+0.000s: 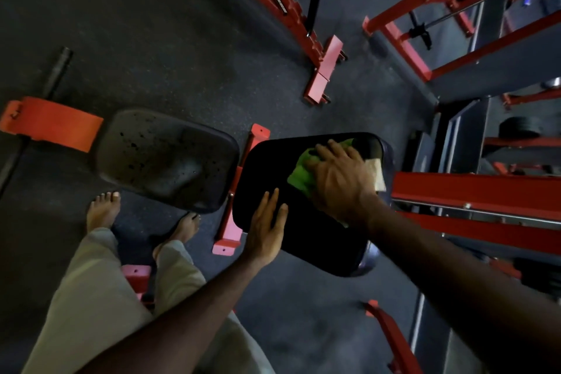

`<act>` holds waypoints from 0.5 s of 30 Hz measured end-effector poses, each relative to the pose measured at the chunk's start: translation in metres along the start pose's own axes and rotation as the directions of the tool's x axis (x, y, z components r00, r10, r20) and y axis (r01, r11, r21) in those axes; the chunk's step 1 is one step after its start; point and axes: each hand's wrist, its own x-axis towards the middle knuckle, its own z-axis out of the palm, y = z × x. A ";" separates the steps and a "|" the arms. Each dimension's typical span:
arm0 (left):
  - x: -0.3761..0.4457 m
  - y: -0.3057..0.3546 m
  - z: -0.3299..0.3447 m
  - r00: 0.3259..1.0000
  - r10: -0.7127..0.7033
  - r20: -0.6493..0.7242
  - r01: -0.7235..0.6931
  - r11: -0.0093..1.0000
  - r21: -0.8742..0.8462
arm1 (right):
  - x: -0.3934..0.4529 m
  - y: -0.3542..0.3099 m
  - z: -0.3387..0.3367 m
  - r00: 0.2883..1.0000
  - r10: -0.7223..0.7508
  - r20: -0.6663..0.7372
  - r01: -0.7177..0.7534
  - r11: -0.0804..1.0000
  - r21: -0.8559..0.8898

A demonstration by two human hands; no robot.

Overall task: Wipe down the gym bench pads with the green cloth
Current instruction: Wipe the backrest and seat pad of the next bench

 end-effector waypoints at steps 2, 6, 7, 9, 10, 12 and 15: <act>-0.006 0.002 0.000 1.000 0.016 -0.006 -0.016 1.000 -0.017 | -0.015 -0.009 0.010 1.000 -0.011 -0.011 0.011 1.000 -0.009; -0.011 -0.003 -0.003 0.998 0.057 -0.018 -0.057 0.998 -0.004 | -0.084 -0.040 0.037 0.965 -0.232 0.126 0.229 0.973 0.033; -0.014 -0.003 -0.004 0.999 0.051 -0.013 -0.051 0.999 0.007 | -0.087 -0.036 0.039 0.958 -0.256 0.132 0.256 0.966 0.015; -0.017 -0.004 -0.005 1.000 0.022 0.006 -0.022 1.000 0.007 | -0.068 -0.019 0.028 0.978 -0.201 0.055 0.202 0.979 -0.020; -0.016 -0.005 -0.007 1.000 0.005 0.019 -0.005 1.000 0.008 | -0.055 -0.008 0.017 0.992 -0.126 0.025 0.127 0.992 -0.025; -0.015 -0.005 -0.009 0.999 -0.011 0.041 0.010 1.000 0.011 | -0.039 0.008 0.004 0.999 0.011 -0.041 -0.011 1.000 0.000; -0.016 -0.007 -0.012 0.999 -0.020 0.044 0.021 1.000 -0.011 | -0.061 -0.018 0.020 0.996 -0.085 0.033 0.085 0.996 -0.015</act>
